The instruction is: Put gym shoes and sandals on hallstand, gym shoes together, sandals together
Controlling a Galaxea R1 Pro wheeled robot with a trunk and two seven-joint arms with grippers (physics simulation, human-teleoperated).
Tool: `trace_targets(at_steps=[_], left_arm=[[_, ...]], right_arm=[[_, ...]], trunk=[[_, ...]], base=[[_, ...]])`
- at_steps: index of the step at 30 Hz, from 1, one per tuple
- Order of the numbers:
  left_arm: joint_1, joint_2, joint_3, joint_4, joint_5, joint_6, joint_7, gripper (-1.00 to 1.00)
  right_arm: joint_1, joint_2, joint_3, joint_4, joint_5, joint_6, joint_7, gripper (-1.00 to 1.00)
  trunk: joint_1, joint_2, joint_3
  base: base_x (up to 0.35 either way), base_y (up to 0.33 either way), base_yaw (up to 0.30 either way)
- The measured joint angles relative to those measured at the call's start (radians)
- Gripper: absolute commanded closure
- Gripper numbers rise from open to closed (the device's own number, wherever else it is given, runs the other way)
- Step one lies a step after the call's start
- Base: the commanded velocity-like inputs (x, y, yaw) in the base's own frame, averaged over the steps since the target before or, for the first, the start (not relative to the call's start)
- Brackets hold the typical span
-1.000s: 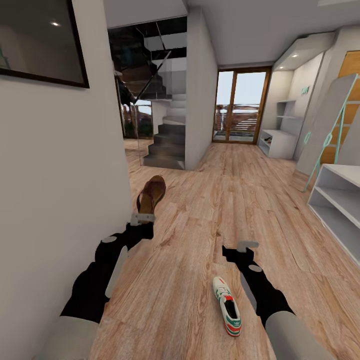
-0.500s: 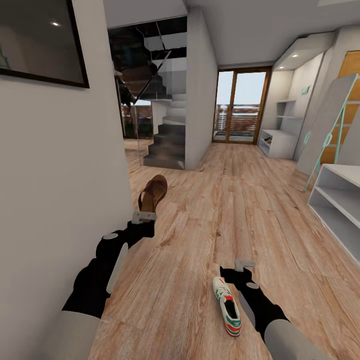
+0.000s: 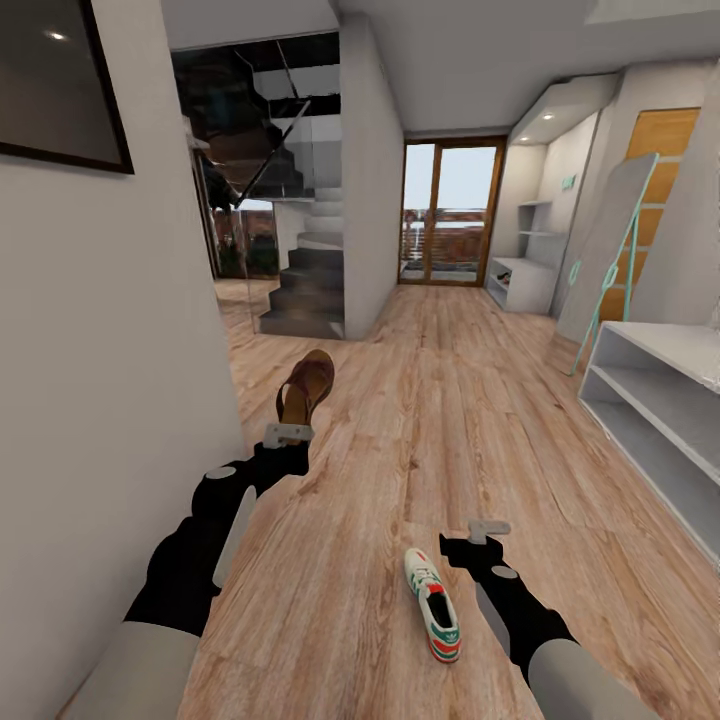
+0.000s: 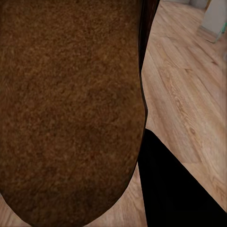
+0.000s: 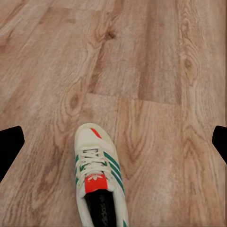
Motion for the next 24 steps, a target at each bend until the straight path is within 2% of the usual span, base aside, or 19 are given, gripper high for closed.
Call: trace_targets(at_steps=[4,24], left_arm=[[0.000,0.001,0.000,0.000,-0.001,0.000,0.000,1.00],[0.000,0.003,0.000,0.003,0.000,-0.001,0.000,1.00]], right_arm=[[0.000,0.001,0.001,0.001,-0.001,0.000,-0.001,-1.00],[0.000,0.002,-0.001,0.002,-0.004,0.000,-0.001,-1.00]], trunk=[[0.001,0.000,-0.005],[0.010,-0.005,-0.112]], base=[[0.000,0.000,0.021],[0.000,0.000,0.063]])
